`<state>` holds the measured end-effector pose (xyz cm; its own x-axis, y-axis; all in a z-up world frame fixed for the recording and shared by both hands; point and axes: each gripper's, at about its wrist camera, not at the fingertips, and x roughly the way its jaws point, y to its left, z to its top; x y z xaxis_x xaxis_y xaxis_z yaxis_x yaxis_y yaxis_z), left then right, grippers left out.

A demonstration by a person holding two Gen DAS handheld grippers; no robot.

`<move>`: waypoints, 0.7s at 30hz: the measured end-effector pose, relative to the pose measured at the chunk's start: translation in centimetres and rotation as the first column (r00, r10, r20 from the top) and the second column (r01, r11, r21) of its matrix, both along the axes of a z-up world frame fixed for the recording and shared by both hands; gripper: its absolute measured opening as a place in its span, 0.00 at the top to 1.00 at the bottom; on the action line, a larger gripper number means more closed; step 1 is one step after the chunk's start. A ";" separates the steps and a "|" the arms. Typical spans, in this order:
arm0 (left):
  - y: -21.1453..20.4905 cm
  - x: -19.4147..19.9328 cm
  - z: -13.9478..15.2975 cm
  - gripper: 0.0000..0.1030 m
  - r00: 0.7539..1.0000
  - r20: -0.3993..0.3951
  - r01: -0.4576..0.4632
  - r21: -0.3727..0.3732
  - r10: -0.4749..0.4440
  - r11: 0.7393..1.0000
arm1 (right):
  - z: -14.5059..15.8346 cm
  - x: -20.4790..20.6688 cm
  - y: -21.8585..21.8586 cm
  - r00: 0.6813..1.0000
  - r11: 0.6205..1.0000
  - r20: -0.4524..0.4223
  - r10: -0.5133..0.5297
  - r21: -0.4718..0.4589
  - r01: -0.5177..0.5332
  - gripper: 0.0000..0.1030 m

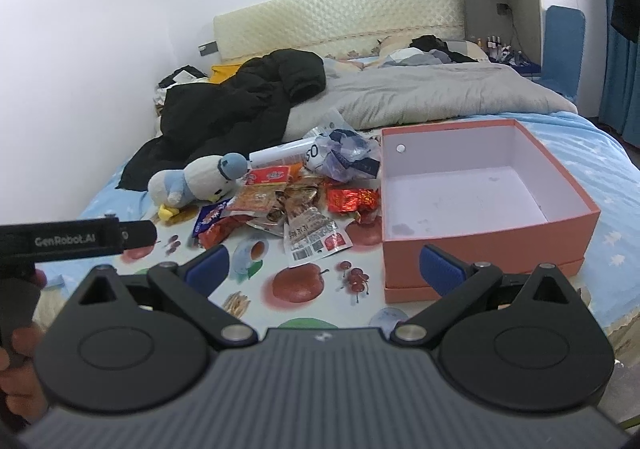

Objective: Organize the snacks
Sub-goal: 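Move both tools toward the snack pile beside the pink box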

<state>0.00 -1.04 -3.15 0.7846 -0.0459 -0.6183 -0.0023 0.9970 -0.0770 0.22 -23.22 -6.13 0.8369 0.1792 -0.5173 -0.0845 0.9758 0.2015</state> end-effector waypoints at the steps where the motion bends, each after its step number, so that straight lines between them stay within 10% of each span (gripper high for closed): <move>1: -0.2 0.2 -0.1 0.00 1.000 -0.006 0.003 -0.006 -0.003 1.000 | -0.1 0.2 -0.1 1.000 1.000 -0.006 -0.005 0.006 0.005 0.00; 21: -1.4 2.3 -1.8 0.00 0.999 -0.035 0.026 -0.023 -0.027 0.999 | -2.2 1.9 -1.3 0.998 0.998 -0.014 -0.064 0.004 0.064 0.00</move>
<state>2.34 -2.43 -4.91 0.7605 -0.0803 -0.6443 0.0209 0.9948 -0.0993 2.09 -24.54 -8.31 0.8393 0.1281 -0.5284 -0.0192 0.9782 0.2067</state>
